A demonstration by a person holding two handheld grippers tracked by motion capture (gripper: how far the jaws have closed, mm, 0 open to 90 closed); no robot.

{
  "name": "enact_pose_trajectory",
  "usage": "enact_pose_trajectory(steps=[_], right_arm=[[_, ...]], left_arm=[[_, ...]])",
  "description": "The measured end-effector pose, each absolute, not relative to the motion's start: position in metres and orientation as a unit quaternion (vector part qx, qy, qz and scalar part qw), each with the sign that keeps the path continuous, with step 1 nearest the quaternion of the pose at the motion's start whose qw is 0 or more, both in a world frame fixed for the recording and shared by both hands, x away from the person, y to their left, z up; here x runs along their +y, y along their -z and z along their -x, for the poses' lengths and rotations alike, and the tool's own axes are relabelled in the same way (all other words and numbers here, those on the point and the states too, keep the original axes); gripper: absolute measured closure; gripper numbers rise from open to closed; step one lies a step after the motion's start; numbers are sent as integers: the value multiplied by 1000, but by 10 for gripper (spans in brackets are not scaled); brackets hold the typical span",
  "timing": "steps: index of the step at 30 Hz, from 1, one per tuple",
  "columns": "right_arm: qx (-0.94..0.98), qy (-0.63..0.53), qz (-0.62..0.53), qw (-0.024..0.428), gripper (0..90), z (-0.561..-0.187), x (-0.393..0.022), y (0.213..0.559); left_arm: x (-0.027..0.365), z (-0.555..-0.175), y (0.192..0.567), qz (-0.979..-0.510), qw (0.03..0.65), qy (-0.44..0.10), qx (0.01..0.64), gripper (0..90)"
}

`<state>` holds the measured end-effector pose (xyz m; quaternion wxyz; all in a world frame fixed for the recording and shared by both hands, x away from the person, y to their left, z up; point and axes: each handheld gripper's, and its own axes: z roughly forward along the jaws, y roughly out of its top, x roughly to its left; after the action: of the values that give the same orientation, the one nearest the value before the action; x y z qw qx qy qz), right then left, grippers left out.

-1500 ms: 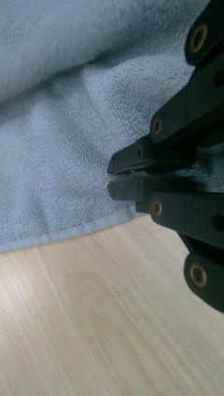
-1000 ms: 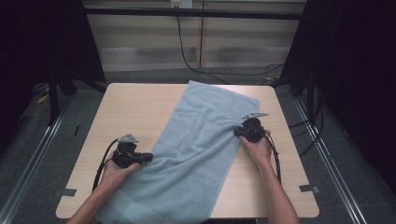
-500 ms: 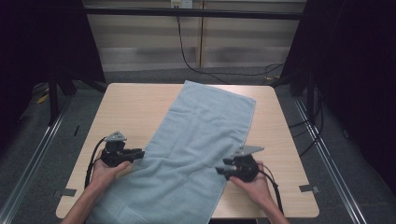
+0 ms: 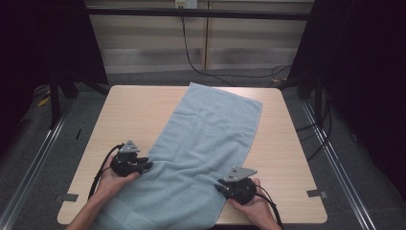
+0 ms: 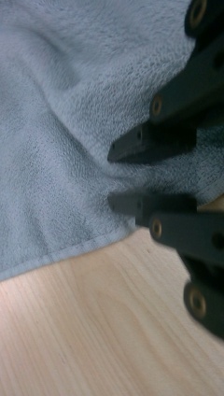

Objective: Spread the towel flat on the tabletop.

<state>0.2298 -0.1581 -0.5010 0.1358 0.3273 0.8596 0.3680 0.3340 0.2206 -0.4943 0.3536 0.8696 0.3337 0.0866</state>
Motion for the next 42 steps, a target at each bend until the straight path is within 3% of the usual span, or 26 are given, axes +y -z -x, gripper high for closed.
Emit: enact_pose_trajectory(steps=[1, 3, 9, 13, 23, 25, 28, 33, 42], right_arm=[[859, -367, -331, 133, 842, -233, -161, 501], [853, -369, -346, 129, 851, -240, -169, 501], [826, -358, -415, 129, 851, -265, -217, 500], [821, -359, -425, 126, 842, -272, -227, 500], [833, -370, -399, 96, 824, -206, -229, 498], [834, -370, -399, 89, 794, -198, -231, 497], [831, -379, -400, 72, 604, -192, -233, 495], [812, -408, -406, 95, 532, -213, -238, 479], [808, -384, -429, 122, 497, -304, -239, 480]], left_arm=[[220, -335, 495, -868, 355, -83, 337, 815], [221, -336, 495, -860, 366, -67, 349, 848], [216, -328, 493, -853, 400, -27, 335, 858], [204, -314, 491, -866, 384, -34, 318, 857], [216, -268, 498, -869, 396, 7, 296, 842], [217, -261, 497, -860, 401, 17, 315, 824], [216, -261, 490, -852, 417, 18, 315, 730], [215, -294, 482, -841, 429, -16, 329, 605], [196, -365, 492, -835, 413, -65, 357, 571]])
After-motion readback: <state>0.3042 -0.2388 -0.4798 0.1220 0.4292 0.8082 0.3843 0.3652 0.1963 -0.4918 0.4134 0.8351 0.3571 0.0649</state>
